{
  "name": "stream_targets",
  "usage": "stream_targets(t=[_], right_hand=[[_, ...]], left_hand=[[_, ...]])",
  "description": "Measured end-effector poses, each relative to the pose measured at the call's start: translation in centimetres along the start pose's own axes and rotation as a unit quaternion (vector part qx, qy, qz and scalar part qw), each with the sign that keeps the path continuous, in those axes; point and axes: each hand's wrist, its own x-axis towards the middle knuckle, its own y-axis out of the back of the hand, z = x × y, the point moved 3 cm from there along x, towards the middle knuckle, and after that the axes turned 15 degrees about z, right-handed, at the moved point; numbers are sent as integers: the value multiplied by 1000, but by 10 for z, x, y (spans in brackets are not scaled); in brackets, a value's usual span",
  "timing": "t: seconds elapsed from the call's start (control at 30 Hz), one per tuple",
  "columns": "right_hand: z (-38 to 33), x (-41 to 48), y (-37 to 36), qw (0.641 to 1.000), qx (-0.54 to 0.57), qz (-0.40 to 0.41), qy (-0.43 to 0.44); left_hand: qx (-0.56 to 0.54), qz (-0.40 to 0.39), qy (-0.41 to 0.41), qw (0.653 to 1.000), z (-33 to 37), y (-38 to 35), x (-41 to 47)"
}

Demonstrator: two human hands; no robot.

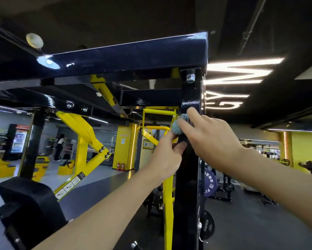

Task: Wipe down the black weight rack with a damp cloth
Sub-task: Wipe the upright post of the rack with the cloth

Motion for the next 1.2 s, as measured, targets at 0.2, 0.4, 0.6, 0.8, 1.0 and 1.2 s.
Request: stream_targets(t=[0.2, 0.4, 0.6, 0.8, 1.0, 1.2], right_hand=[[7, 3, 4, 998, -16, 17, -66], [-2, -5, 8, 999, -15, 6, -28], [-17, -15, 7, 999, 3, -21, 32], [-17, -19, 14, 1000, -2, -29, -11], [-18, -24, 20, 998, -6, -26, -60], [-27, -36, 25, 999, -13, -30, -38]], left_hand=[[-34, -36, 9, 999, -5, 0, -4], [-75, -74, 7, 994, -7, 0, -8], [-100, -125, 11, 987, -21, 4, -13], [-140, -139, 16, 980, -24, 4, -14], [-153, -148, 16, 977, -27, 4, -17], [-152, -166, 19, 974, -31, 6, -26]])
